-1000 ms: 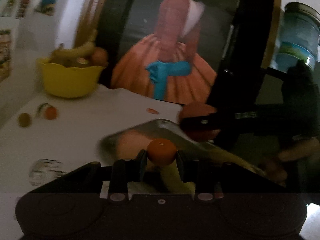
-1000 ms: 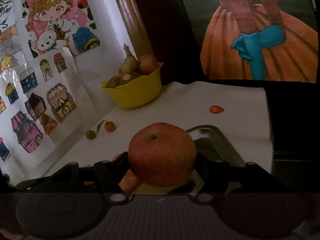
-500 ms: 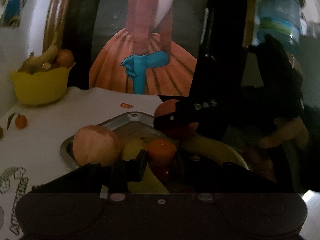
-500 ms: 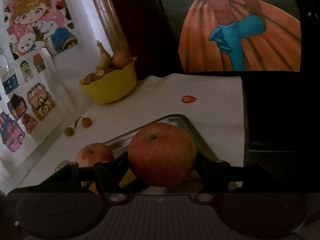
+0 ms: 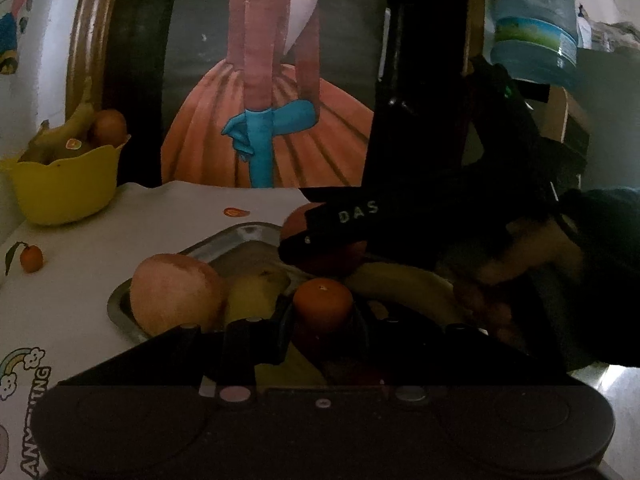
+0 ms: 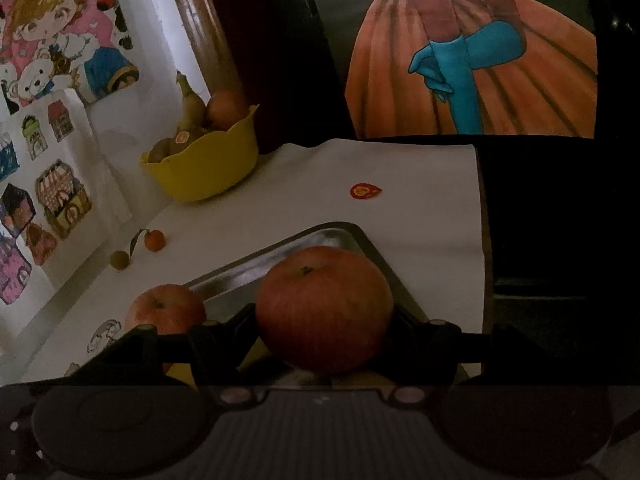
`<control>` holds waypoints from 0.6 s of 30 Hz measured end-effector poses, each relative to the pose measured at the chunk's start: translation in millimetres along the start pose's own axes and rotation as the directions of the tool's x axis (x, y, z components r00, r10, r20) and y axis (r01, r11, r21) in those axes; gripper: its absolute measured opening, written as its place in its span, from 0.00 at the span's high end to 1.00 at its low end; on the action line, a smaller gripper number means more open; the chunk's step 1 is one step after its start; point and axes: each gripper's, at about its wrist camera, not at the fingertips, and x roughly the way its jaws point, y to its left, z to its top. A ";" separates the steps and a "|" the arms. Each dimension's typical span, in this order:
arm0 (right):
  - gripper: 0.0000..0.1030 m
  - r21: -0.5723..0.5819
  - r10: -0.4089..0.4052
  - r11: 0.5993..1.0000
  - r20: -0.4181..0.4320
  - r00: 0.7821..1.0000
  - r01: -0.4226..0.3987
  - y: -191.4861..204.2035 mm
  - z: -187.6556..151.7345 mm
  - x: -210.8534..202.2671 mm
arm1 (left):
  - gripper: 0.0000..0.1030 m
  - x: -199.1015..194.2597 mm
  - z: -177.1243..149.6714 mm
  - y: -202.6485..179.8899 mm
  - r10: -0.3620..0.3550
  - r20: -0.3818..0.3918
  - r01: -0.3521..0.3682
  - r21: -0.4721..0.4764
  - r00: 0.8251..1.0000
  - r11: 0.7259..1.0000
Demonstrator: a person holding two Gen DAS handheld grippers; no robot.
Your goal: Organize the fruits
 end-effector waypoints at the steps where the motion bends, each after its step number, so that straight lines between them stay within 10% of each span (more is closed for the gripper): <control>1: 0.29 -0.003 -0.003 1.000 0.001 1.000 0.003 0.6 -0.3 0.0 | 0.66 -0.1 0.0 -0.2 -0.003 0.000 0.003 0.002 1.000 1.000; 18: 0.28 -0.043 -0.058 0.997 -0.023 0.998 0.057 9.5 1.6 10.1 | 0.63 0.5 -2.2 2.8 -0.026 -0.027 0.026 -0.018 0.999 1.000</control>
